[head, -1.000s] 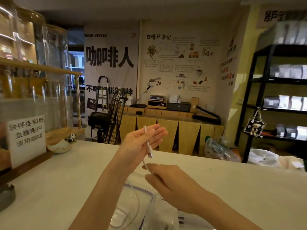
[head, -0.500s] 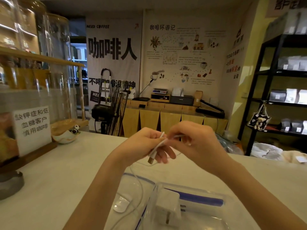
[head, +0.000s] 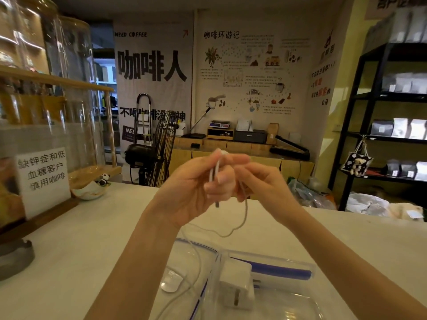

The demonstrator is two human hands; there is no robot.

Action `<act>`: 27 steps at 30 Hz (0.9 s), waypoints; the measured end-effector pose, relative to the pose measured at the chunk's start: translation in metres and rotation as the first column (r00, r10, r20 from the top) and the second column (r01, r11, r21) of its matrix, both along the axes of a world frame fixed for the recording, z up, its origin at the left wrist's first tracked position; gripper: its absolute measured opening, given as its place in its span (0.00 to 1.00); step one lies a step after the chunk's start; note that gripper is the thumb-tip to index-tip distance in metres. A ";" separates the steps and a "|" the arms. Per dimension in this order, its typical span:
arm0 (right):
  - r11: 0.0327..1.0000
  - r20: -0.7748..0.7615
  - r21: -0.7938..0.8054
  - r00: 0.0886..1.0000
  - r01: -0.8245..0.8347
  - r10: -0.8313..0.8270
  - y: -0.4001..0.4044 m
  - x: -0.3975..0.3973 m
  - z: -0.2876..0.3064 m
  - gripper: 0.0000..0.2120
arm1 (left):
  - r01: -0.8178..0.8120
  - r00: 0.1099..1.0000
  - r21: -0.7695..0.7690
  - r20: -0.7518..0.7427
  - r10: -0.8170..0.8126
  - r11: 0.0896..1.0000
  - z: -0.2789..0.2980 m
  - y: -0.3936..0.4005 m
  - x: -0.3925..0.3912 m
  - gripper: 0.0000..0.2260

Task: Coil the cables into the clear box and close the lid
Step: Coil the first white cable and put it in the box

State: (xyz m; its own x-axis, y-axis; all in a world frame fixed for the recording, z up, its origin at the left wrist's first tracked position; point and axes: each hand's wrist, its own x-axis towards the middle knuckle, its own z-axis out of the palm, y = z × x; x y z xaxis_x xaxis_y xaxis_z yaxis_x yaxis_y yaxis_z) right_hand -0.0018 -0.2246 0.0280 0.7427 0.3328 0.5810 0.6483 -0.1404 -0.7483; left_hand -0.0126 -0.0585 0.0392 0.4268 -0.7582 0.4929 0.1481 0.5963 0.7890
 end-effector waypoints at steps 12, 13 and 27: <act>0.830 -0.106 -0.552 0.994 -0.073 0.016 0.051 -0.028 -0.041 0.16 | -0.688 0.720 -0.007 -0.129 0.682 0.726 -0.010 0.033 0.024 0.14; 0.837 -0.073 -0.545 0.997 -0.044 0.004 0.051 -0.031 -0.037 0.16 | -0.712 0.697 0.023 -0.092 0.711 0.701 -0.013 0.034 0.026 0.15; 0.945 0.152 -0.322 0.988 0.057 -0.007 0.027 -0.021 0.028 0.10 | -0.786 0.618 0.383 0.510 0.598 0.485 -0.008 0.024 0.015 0.20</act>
